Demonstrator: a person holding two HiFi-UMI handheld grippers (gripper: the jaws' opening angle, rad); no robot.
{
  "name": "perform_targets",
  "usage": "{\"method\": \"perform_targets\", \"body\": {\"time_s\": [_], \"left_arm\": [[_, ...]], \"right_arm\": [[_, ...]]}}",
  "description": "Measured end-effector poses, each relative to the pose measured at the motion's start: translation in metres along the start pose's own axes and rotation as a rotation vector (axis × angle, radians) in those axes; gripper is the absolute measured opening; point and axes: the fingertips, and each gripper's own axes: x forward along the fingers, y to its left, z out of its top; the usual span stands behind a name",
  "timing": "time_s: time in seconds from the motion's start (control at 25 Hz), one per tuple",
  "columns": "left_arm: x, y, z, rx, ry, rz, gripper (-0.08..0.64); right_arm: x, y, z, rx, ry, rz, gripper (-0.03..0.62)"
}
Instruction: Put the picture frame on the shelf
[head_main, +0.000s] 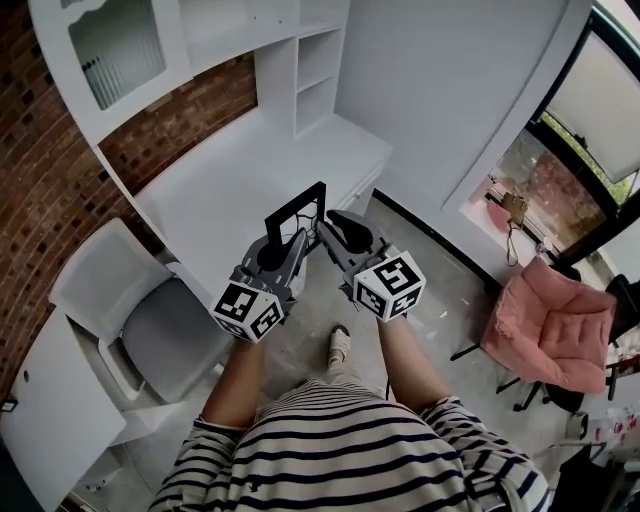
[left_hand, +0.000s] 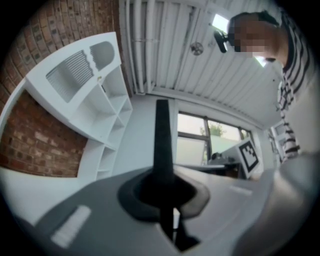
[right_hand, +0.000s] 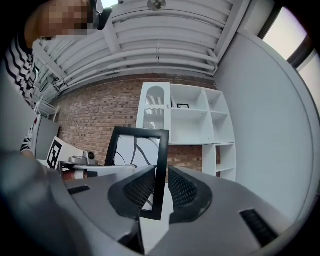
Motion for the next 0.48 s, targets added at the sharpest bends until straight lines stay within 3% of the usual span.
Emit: {"method": "perform_targets", "body": {"time_s": [0.48], "left_arm": [[0.101,0.058,-0.019,-0.005,0.036,-0.004,0.015]], "right_arm": [[0.058,-0.107,-0.009,0.039,0.019,0.053,0.06]]}}
